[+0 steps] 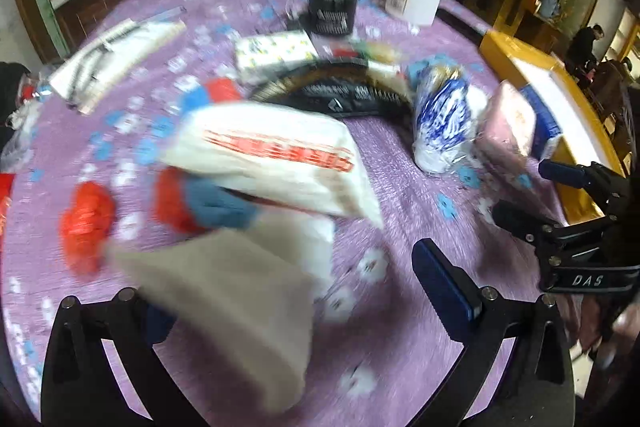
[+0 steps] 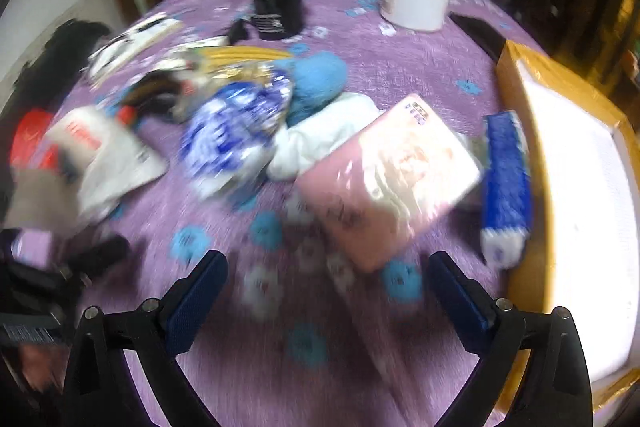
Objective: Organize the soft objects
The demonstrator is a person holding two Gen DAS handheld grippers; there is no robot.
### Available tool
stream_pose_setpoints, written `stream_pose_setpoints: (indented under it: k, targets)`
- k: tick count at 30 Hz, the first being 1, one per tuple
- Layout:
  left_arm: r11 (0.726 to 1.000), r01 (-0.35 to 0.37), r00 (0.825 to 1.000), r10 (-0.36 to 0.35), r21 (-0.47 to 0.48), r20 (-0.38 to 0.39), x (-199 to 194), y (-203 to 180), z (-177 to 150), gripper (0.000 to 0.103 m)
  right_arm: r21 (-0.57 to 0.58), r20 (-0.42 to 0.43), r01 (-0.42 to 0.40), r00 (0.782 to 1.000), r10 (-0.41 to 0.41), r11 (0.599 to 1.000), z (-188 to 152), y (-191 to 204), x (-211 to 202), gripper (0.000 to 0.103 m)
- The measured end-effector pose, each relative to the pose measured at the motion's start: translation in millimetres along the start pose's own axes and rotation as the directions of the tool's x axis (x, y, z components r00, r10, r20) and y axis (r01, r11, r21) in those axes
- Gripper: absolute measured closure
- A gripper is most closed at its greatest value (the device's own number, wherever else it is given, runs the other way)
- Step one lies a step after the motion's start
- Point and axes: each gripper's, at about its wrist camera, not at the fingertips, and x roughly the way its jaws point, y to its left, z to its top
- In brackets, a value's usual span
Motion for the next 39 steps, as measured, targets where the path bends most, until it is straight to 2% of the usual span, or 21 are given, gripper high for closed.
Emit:
stream_pose_setpoints:
  k: [3, 6, 8, 11, 16, 19, 20, 21, 22, 25, 28, 31, 34, 35, 36, 39]
  targets:
    - [0.999, -0.028, 0.998, 0.03, -0.03, 0.049, -25.5, 23.4, -2.9, 0.0, -0.029, 0.052, -0.085, 0.995, 0.086, 0.996, -14.0, -2.5, -21.6, 0.006]
    - [0.991, -0.076, 0.994, 0.084, -0.108, 0.071, -37.3, 60.7, 0.2, 0.0, -0.039, 0.104, -0.177, 0.978, 0.18, 0.984, -22.6, -5.3, -38.5, 0.015]
    - [0.979, -0.092, 0.993, 0.104, -0.184, 0.057, -34.3, 88.7, -1.2, 0.0, -0.047, 0.138, -0.21, 0.967, 0.214, 0.977, -26.5, -5.5, -48.5, 0.018]
    - [0.961, -0.102, 0.994, 0.106, -0.255, 0.006, -17.7, 115.9, -1.1, 0.009, -0.054, 0.185, -0.24, 0.951, 0.246, 0.969, -31.2, -7.4, -59.6, 0.019]
    - [0.952, -0.144, 0.989, 0.142, -0.268, -0.027, 4.9, 130.8, 5.8, 0.011, -0.042, 0.193, -0.26, 0.945, 0.263, 0.965, -32.3, -12.1, -59.9, 0.019]
    - [0.952, -0.16, 0.987, 0.156, -0.259, -0.036, 17.5, 134.8, 12.3, 0.014, -0.034, 0.182, -0.288, 0.94, 0.289, 0.957, -35.3, -14.0, -59.6, 0.019]
    - [0.956, -0.166, 0.986, 0.161, -0.243, -0.04, 24.3, 133.6, 15.8, 0.029, -0.035, 0.178, -0.295, 0.938, 0.297, 0.955, -36.0, -14.1, -59.6, 0.019]
    - [0.956, -0.173, 0.985, 0.165, -0.238, -0.051, 27.3, 131.8, 14.7, 0.053, -0.04, 0.173, -0.303, 0.936, 0.305, 0.952, -36.8, -12.3, -59.3, 0.019]
    - [0.953, -0.183, 0.983, 0.17, -0.242, -0.071, 32.3, 133.8, 13.8, 0.061, -0.049, 0.168, -0.311, 0.934, 0.314, 0.949, -36.5, -8.8, -59.8, 0.019]
    - [0.957, -0.189, 0.982, 0.182, -0.221, -0.051, 27.8, 128.3, 11.1, 0.064, -0.09, 0.146, -0.35, 0.921, 0.36, 0.932, -34.4, 7.3, -62.6, 0.019]
    - [0.962, -0.176, 0.984, 0.176, -0.208, -0.022, 16.5, 124.4, 2.8, 0.065, -0.135, 0.104, -0.416, 0.897, 0.43, 0.899, -29.9, 29.1, -65.5, 0.019]
    - [0.965, -0.146, 0.988, 0.153, -0.215, 0.017, 1.9, 126.8, -3.5, 0.065, -0.186, 0.039, -0.487, 0.864, 0.502, 0.853, -21.3, 59.0, -63.8, 0.02]
    - [0.965, -0.123, 0.99, 0.137, -0.231, 0.045, -11.0, 131.9, -7.7, 0.065, -0.17, -0.039, -0.568, 0.82, 0.571, 0.805, -8.4, 88.2, -49.7, 0.019]
    - [0.965, -0.117, 0.99, 0.133, -0.234, 0.054, -15.2, 133.6, -9.5, 0.065, -0.174, -0.055, -0.576, 0.815, 0.576, 0.799, -5.1, 98.5, -45.0, 0.018]
    - [0.966, -0.112, 0.99, 0.129, -0.233, 0.057, -16.0, 134.2, -10.2, 0.065, -0.193, -0.07, -0.558, 0.828, 0.556, 0.807, -2.1, 111.6, -38.8, 0.018]
    - [0.968, -0.094, 0.992, 0.11, -0.233, 0.056, -16.2, 135.4, -14.4, 0.064, -0.264, -0.103, -0.53, 0.846, 0.523, 0.806, 1.8, 141.1, -26.0, 0.018]
